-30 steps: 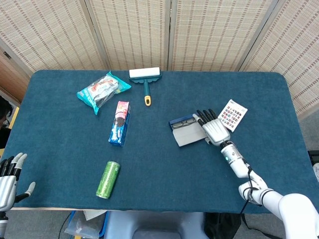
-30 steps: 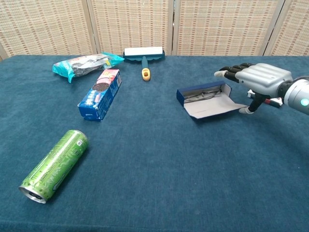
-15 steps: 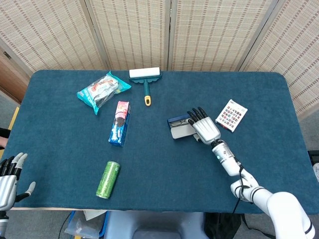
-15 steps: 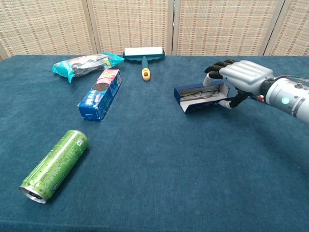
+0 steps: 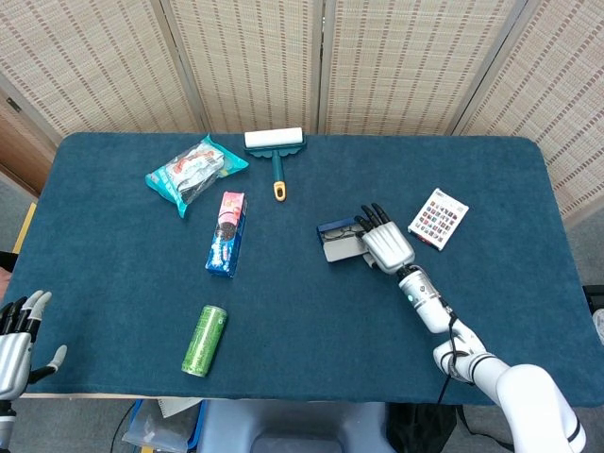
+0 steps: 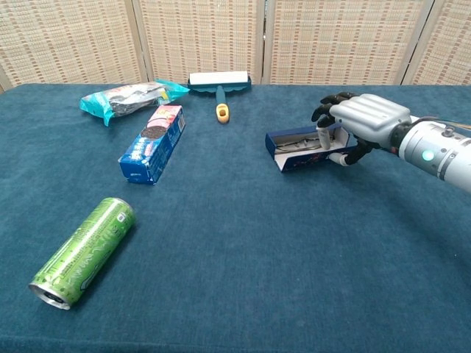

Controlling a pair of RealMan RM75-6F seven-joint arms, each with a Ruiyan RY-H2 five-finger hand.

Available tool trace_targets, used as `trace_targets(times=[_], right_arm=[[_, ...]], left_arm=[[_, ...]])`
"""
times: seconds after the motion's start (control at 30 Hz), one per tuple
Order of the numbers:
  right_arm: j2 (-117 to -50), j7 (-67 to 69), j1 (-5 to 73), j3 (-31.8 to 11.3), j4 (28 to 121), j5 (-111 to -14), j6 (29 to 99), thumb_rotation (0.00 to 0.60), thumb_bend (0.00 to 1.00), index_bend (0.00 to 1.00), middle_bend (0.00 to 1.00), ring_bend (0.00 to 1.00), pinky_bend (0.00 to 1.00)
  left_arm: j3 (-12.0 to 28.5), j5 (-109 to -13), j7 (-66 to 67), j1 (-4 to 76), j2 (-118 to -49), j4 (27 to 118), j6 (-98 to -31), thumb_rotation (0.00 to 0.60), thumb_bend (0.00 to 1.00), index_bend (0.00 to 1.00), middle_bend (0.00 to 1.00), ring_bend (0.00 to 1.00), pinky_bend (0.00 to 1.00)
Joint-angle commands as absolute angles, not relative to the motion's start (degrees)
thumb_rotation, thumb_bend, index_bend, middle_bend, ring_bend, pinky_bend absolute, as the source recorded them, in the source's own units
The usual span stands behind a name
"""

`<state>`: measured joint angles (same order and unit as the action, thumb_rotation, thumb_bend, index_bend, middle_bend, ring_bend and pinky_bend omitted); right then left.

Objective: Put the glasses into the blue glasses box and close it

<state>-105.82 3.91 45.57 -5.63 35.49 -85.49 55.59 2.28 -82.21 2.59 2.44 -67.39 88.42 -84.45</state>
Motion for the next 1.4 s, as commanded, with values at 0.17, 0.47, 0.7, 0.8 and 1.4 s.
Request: trace_targets(times=[0.17,0.47,0.7,0.8,1.4], right_arm=[[-105.62,4.48,45.34,-5.37,35.77,-85.74,56.21,0.6,0.36,0.56,0.21,0.0,0.0],[-101.92,3.89,41.8,-3.3,41.32,-87.24,60.72,0.6,0.4,0.63,0.26,0.0,0.0],[-94.21,-0.29,35.81,-0.35,54.6,-88.84,67.22,0.6,0.41,0.64,0.28,0.0,0.0],[-90.79,-2.56,33.47,0.86,60.05,-89.27,69.3,0.6,0.41,0.64,0.28,0.01,0.0],[-87.99,-8.25,33.11,-1.28,65.38,-86.96,65.09,0.6,0.41,0.64,0.27,0.02,0.0]], left_arm=[[2.25,-82.24,2.31,2.38,-67.46,88.24,-84.54,0.6,0.31,0.04,0.0,0.0,0.0],[2.13,-82.65,1.96,2.39,-67.5,88.11,-84.65,0.6,0.31,0.04,0.0,0.0,0.0],[2.01,-83.46,1.93,2.47,-67.37,88.64,-85.05,0.6,0.31,0.04,0.0,0.0,0.0],[1.97,-83.62,1.8,2.41,-67.2,88.86,-85.21,0.6,0.31,0.04,0.0,0.0,0.0],[1.71,-83.9,0.61,2.08,-66.62,89.04,-85.6,0.6,0.31,0.04,0.0,0.0,0.0]])
